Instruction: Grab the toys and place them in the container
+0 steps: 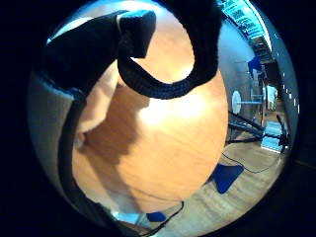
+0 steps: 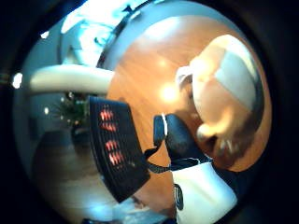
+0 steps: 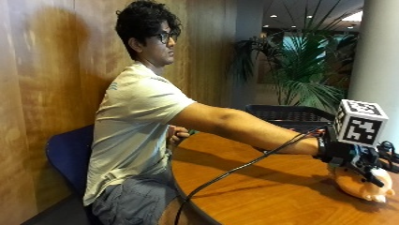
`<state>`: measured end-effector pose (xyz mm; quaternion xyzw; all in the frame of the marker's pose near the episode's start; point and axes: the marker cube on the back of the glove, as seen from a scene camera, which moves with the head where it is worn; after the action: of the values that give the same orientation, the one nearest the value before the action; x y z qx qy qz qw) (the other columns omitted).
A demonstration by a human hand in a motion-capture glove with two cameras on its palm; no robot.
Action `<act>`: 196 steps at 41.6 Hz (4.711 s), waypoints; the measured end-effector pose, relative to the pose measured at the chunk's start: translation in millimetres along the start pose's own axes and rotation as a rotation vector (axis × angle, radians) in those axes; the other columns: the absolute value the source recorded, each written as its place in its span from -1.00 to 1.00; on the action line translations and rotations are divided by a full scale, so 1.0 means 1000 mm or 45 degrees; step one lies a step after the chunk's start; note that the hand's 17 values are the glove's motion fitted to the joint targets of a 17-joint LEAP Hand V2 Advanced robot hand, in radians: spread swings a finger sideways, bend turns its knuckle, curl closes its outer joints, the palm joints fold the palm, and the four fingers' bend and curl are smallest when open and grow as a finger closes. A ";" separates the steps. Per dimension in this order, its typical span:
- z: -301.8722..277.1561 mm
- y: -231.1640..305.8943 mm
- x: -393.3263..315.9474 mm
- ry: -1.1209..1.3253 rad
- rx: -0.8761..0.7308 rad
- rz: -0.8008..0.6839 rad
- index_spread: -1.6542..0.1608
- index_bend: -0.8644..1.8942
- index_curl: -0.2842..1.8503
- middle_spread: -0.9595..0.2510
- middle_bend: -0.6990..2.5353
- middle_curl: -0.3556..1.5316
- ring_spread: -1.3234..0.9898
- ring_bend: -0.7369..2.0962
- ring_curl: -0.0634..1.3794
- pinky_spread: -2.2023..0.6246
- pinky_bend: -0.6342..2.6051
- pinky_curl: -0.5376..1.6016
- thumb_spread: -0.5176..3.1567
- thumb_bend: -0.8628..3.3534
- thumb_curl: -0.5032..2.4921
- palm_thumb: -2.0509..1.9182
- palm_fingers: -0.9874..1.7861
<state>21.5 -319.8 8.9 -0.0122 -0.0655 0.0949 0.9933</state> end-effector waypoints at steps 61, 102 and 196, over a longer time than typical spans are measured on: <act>-0.037 0.022 -0.040 0.127 0.030 -0.066 0.38 0.02 -0.31 -0.15 -0.12 -0.13 -0.37 0.36 0.00 0.28 0.20 -0.03 -0.28 -0.41 -0.02 0.47 0.30; -0.118 0.115 -0.224 0.145 0.108 -0.525 0.35 0.23 0.15 -0.40 0.04 0.43 -0.44 0.50 0.33 0.30 0.36 0.06 -0.53 -0.36 0.27 0.36 0.01; -0.050 0.264 -0.200 0.252 -0.010 -0.563 0.45 -0.19 -0.29 0.60 -0.49 -0.29 0.17 -0.33 -0.20 0.60 -0.01 -0.23 0.04 -0.57 -0.32 0.15 -0.31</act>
<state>-216.1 -99.2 -75.8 -0.0106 0.0305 -0.1268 0.9914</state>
